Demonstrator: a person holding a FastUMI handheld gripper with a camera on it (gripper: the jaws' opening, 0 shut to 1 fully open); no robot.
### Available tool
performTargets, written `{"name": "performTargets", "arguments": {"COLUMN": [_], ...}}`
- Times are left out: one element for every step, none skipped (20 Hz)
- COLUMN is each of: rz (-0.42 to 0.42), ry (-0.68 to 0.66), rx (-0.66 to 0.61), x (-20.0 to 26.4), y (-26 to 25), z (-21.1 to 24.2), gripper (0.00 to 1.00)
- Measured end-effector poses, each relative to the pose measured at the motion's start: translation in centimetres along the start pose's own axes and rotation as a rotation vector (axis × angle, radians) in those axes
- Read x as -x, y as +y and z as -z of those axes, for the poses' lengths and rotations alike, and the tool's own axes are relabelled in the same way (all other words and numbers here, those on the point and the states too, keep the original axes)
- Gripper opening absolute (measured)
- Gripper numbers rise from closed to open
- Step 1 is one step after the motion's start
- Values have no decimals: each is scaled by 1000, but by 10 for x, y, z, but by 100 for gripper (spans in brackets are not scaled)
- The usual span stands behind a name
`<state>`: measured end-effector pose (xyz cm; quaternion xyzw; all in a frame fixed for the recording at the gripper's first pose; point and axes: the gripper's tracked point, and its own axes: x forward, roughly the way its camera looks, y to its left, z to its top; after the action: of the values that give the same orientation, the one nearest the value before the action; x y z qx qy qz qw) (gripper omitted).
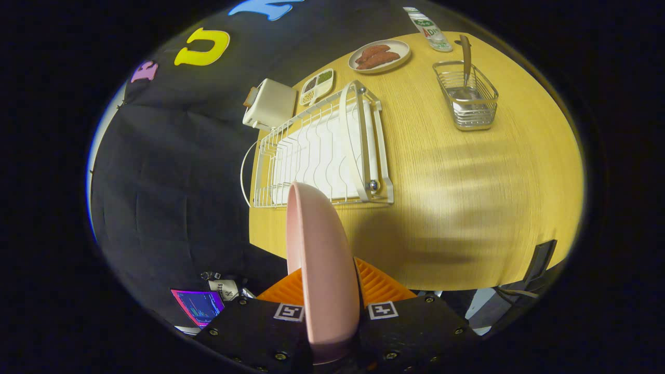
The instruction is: Take the plate from the dish rack, then take the spoon from the basket and place it into the plate.
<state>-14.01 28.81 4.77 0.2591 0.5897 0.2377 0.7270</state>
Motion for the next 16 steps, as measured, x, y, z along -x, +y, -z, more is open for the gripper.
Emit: {"name": "performTargets", "arguments": {"rz": [-5, -9, -9, 3, 18, 33, 40, 48, 53, 49, 39, 25, 16, 8, 7, 10], "ry": [4, 6, 5, 8, 17, 22, 32, 39, 43, 42, 34, 28, 25, 20, 13, 13], "rx": [-2, -4, -6, -13, -22, -31, -35, -44, -54, -61, -72, -86, -104, -115, -117, -113], "x": [-5, -11, -18, -26, -34, -43, -51, -58, -64, -70, -74, -78, -81, -86, -90, -93], "y": [-4, -8, -13, -20, -27, -36, -42, -49, -53, -56, -56, -56, -56, -57, -58, -59], "z": [6, 11, 13, 17, 20, 24, 27, 32, 35, 36, 35, 35, 34, 34, 33, 33], "gripper": [30, 30, 30, 30, 30, 30, 30, 30, 30, 30, 30, 30, 30, 30, 30, 30]}}
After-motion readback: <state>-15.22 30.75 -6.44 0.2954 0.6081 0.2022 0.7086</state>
